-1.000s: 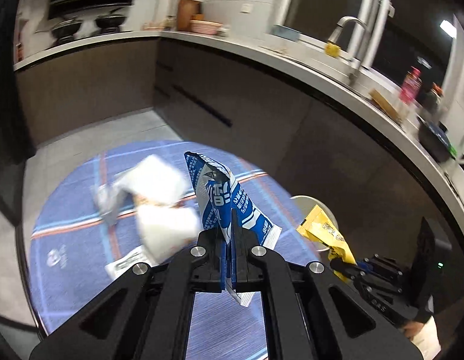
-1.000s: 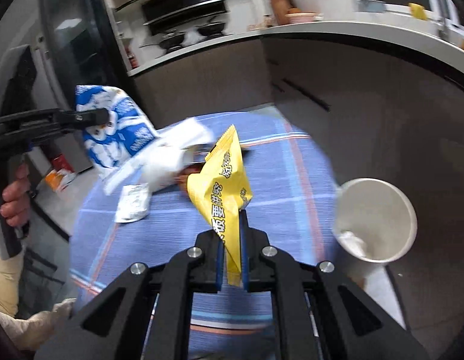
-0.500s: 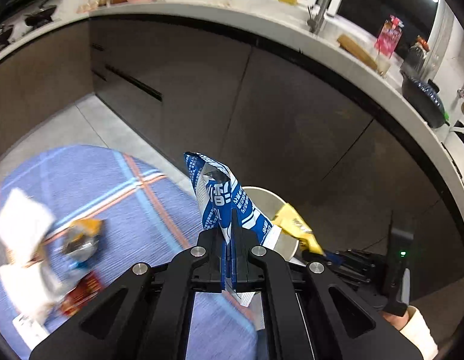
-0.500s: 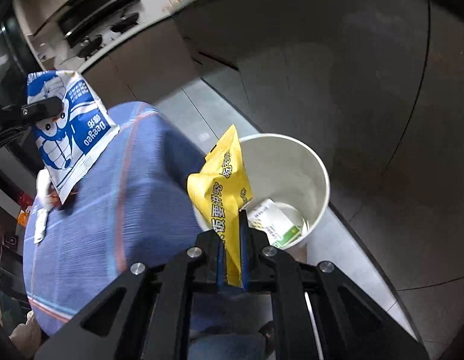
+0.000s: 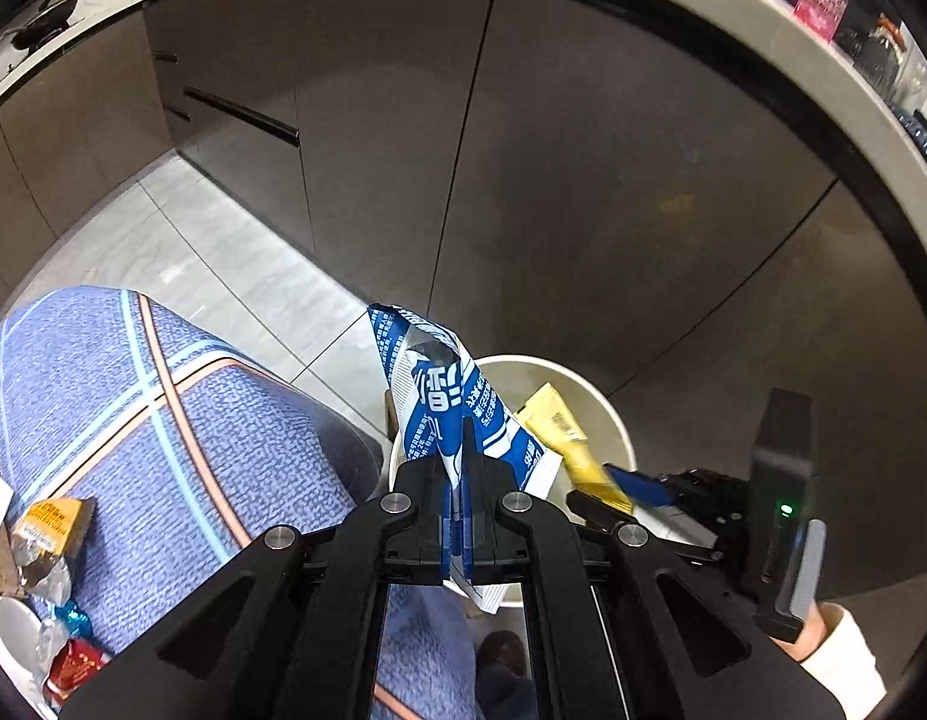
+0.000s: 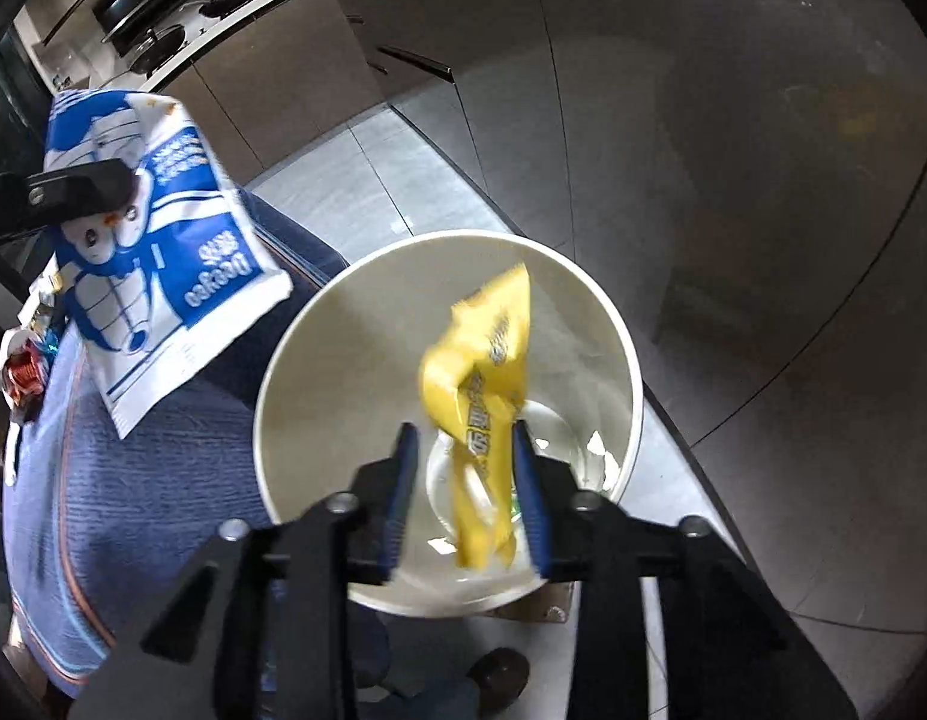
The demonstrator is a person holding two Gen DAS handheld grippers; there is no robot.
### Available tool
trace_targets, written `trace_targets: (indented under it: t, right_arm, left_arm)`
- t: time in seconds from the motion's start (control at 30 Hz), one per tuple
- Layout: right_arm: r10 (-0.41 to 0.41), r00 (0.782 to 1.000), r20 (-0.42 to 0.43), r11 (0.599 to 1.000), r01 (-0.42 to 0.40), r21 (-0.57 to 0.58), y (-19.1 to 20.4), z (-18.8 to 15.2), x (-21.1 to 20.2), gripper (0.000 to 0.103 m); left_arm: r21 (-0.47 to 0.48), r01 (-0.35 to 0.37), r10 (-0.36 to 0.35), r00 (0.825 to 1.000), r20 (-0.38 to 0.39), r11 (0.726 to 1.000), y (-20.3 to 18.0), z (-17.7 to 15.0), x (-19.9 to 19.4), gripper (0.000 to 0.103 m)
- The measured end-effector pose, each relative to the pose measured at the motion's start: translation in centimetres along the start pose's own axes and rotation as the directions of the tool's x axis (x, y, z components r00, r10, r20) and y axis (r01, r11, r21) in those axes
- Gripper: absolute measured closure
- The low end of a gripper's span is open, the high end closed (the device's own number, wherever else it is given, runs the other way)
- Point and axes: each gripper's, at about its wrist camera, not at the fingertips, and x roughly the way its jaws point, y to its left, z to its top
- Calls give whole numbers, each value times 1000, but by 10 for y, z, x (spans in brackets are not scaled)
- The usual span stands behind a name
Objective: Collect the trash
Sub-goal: 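Open the right tool then the left tool over the bin, then raise both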
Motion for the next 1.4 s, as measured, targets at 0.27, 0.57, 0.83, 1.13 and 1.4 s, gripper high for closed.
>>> trace_targets:
  t: [0.27,0.57,0.83,1.13,1.4]
  right_arm:
    - [14,1000,23,999,-13,-52,-5,-10,6,59]
    - [28,998,57,996,-23,-82,-15,-18,0,49]
    - [35,997,73,995,-28,-91,-10,-21,-18,14]
    - [32,991,126,989,-13,-144,26,-18,-58,3]
    - [54,977,206,984,-17,-179,79,-22,-121,3]
  left_arm:
    - [44,-51,52,998,-33,998,-13,1,35,91]
    - [41,-104,102,994,34,994,-2,3,29,31]
    - [-8,-131,132,987,93,991,9,1,2,8]
    - [-36,-139,143,978,154,990,18,-8,-48,8]
    - [-117,-134,157,965,211,984,32,-51,-139,8]
